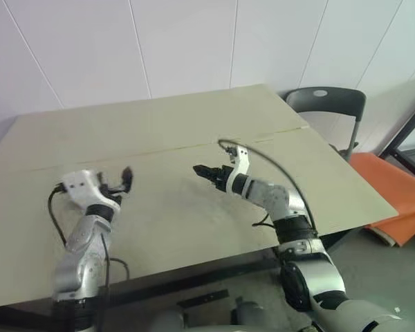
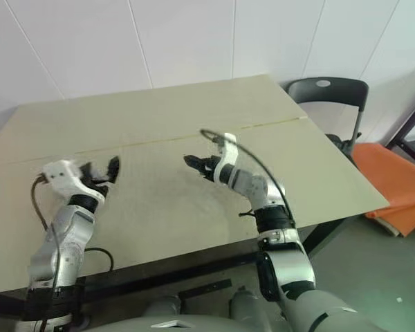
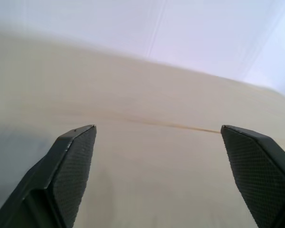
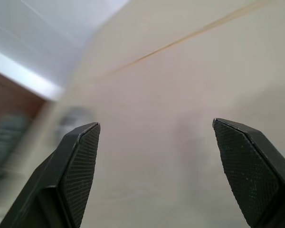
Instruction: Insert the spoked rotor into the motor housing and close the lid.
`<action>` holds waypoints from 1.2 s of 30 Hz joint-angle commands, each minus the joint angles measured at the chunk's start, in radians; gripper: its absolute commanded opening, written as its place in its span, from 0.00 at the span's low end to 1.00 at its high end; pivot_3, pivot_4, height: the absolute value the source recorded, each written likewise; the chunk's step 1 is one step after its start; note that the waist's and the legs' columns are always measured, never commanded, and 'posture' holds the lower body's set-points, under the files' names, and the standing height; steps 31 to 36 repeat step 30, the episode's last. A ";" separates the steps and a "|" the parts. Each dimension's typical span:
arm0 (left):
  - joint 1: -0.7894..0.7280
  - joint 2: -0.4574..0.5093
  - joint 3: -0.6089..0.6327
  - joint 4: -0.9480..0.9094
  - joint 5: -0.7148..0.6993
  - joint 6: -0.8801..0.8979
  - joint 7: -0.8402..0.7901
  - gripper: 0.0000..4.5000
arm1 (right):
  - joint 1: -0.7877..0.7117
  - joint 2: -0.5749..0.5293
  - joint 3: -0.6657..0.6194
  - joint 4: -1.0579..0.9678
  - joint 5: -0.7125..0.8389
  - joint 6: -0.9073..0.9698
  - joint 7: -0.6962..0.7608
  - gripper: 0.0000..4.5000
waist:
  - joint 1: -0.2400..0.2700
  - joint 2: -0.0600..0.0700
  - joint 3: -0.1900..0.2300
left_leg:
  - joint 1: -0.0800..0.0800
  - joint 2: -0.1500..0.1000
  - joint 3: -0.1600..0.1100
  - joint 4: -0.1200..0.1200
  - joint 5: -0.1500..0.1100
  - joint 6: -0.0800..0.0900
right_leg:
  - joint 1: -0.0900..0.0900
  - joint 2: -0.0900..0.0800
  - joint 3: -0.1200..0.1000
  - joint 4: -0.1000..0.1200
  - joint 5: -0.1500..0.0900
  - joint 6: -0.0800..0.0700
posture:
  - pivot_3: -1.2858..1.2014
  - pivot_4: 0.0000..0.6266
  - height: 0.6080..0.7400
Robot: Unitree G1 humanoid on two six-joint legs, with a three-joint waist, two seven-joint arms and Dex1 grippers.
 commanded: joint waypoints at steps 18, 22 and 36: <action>-0.084 0.019 -0.018 0.275 0.102 -0.355 -0.510 1.00 | -0.011 -0.156 0.105 0.119 -0.251 -0.657 0.432 1.00 | 0.004 -0.003 0.003 | -0.001 0.001 -0.002 -0.001 0.000 0.001 | 0.002 0.001 0.001 0.002 0.003 0.004 | 0.52 0.00 1.00; -0.107 0.018 -0.022 0.277 0.138 -0.357 -0.488 1.00 | -0.029 -0.145 0.094 0.127 -0.252 -0.631 0.414 1.00 | 0.005 -0.003 0.003 | 0.000 0.001 -0.003 0.000 0.000 0.001 | 0.001 0.001 0.001 0.005 0.003 0.005 | 0.52 0.00 1.00; -0.167 0.014 -0.014 0.333 0.171 -0.366 -0.464 1.00 | -0.056 -0.140 0.106 0.175 -0.304 -0.629 0.371 1.00 | 0.007 -0.004 0.003 | 0.000 0.001 -0.003 0.003 0.001 0.001 | 0.000 0.001 0.001 0.012 0.003 0.005 | 0.52 0.00 1.00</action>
